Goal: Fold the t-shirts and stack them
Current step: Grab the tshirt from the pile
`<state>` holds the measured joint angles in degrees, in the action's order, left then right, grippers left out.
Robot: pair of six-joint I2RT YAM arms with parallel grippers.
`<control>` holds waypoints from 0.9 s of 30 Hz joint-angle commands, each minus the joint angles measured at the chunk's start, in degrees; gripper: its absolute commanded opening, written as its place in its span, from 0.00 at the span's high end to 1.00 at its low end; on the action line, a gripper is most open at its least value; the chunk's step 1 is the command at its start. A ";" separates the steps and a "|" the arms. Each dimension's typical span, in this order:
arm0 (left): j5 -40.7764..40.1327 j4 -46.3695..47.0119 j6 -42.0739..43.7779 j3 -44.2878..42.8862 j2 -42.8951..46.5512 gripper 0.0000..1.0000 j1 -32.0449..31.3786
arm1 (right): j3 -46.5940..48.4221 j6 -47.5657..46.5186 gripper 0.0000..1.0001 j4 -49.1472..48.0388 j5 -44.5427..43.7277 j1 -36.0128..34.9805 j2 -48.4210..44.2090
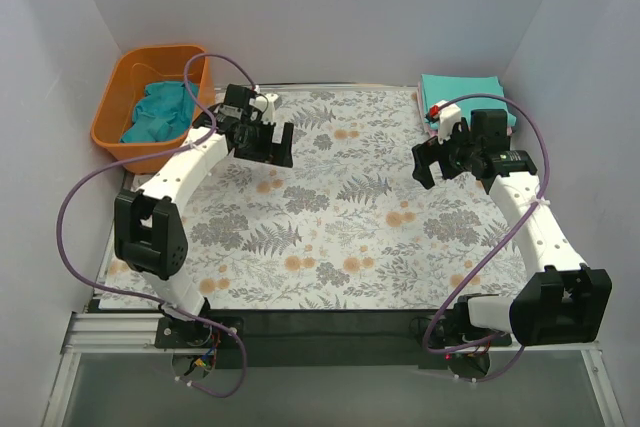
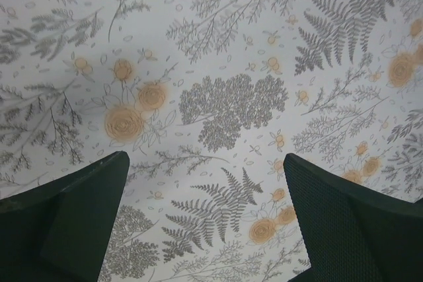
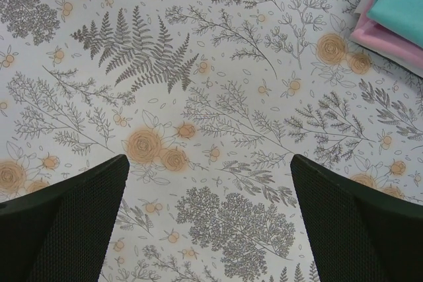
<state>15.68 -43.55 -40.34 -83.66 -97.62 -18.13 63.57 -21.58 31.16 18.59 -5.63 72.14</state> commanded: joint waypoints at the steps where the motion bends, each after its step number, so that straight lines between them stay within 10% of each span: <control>1: 1.80 -2.23 -0.10 -9.20 -1.51 0.02 -0.06 | 0.58 0.40 0.02 -1.62 1.11 0.18 -0.51; 12: -5.73 1.79 -4.13 -44.02 -16.98 0.02 8.18 | 4.19 0.05 0.02 -2.50 -1.36 0.35 3.36; 27: -13.83 25.27 -4.76 -42.90 -29.79 0.07 31.66 | 5.77 0.05 0.02 -3.21 -2.50 0.35 8.10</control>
<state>3.79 -23.99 -47.13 -125.56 -125.78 13.23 66.65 -21.21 29.71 16.56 -5.58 79.61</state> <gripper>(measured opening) 0.935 0.984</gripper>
